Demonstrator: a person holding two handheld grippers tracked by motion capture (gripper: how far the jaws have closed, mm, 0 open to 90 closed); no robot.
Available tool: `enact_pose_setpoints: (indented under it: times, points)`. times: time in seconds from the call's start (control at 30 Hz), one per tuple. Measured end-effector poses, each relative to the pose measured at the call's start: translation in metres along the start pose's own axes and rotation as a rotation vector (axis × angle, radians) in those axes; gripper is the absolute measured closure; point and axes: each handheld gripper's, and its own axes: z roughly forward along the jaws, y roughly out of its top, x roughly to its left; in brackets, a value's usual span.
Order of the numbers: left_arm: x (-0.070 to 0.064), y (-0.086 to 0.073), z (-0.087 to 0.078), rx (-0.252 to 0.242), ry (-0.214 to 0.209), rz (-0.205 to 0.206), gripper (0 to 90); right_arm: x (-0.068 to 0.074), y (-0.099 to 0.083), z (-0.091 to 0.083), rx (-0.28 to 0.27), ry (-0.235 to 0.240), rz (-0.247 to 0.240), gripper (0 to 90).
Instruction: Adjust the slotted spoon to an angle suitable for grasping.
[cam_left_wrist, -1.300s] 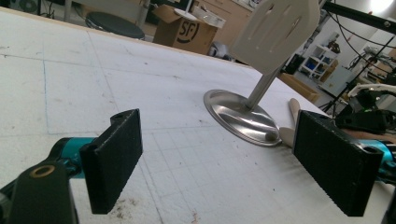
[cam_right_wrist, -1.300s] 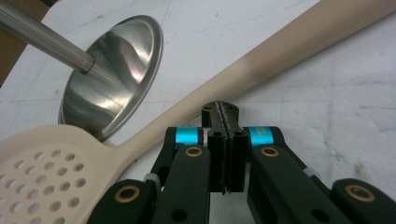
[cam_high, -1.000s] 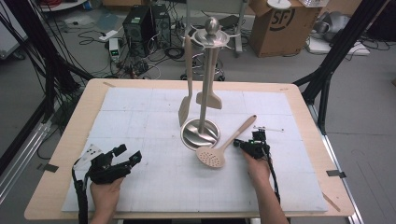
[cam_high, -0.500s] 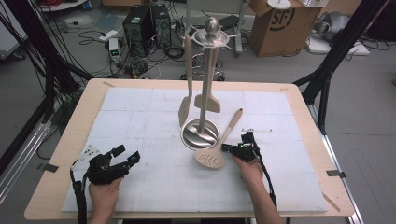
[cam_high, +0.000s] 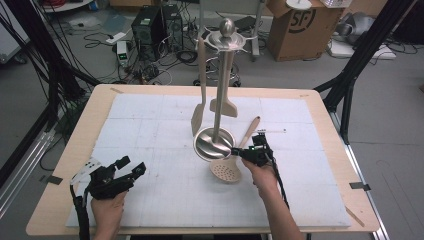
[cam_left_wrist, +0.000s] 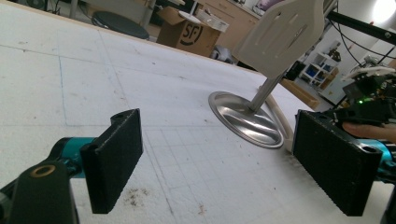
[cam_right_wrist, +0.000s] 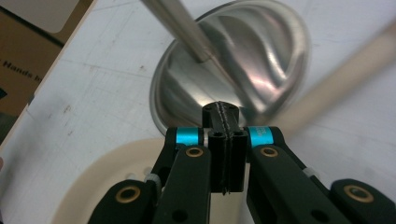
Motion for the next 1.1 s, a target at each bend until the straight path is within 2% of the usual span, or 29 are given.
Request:
enact_pose_setpoints:
  times: [0.03, 0.1, 0.13, 0.2, 0.37, 0.43, 0.47, 0.53, 0.63, 0.7, 0.83, 1.0, 1.1]
  points:
    - [0.0, 0.0, 0.0, -0.001, 0.0, 0.001, 17.0, 0.001, 0.001, 0.003, 0.003, 0.005, 0.001, 90.0]
    - [-0.001, -0.001, 0.0, 0.003, -0.003, 0.002, 17.1, 0.0, 0.003, 0.01, 0.002, 0.033, 0.032, 90.0]
    - [-0.001, -0.001, 0.0, 0.004, -0.005, 0.002, 17.1, 0.0, 0.004, 0.013, 0.007, 0.028, 0.038, 90.0]
    - [0.0, -0.001, 0.0, 0.005, -0.003, 0.004, 17.2, 0.0, 0.004, 0.019, 0.033, -0.001, 0.026, 90.0]
    - [0.0, -0.001, 0.0, 0.004, -0.003, -0.009, 17.2, 0.003, 0.004, 0.03, 0.086, 0.009, 0.017, 90.0]
    - [0.0, -0.001, 0.0, 0.005, -0.005, -0.006, 17.3, 0.004, 0.003, 0.035, 0.109, -0.009, 0.005, 90.0]
    - [0.0, -0.001, 0.0, 0.001, -0.003, -0.006, 17.3, 0.003, 0.002, 0.036, 0.113, 0.002, 0.011, 90.0]
    - [0.0, -0.001, -0.001, 0.003, -0.002, -0.008, 17.3, 0.003, 0.002, 0.036, 0.127, -0.001, -0.001, 90.0]
    - [0.001, -0.001, -0.001, 0.004, -0.001, -0.009, 17.4, 0.007, 0.002, 0.034, 0.15, -0.03, -0.052, 90.0]
    - [0.001, -0.001, -0.002, 0.006, -0.001, -0.006, 17.4, 0.008, 0.001, 0.031, 0.172, -0.024, -0.051, 90.0]
    - [0.0, -0.002, -0.002, 0.005, 0.0, -0.008, 17.4, 0.009, -0.006, 0.026, 0.205, -0.023, -0.084, 90.0]
    - [0.0, -0.002, -0.002, 0.01, -0.001, -0.004, 17.5, 0.005, -0.017, 0.011, 0.216, 0.015, -0.063, 90.0]
    - [-0.001, -0.003, -0.001, 0.014, 0.0, -0.005, 17.5, -0.002, -0.025, 0.002, 0.198, 0.052, -0.016, 90.0]
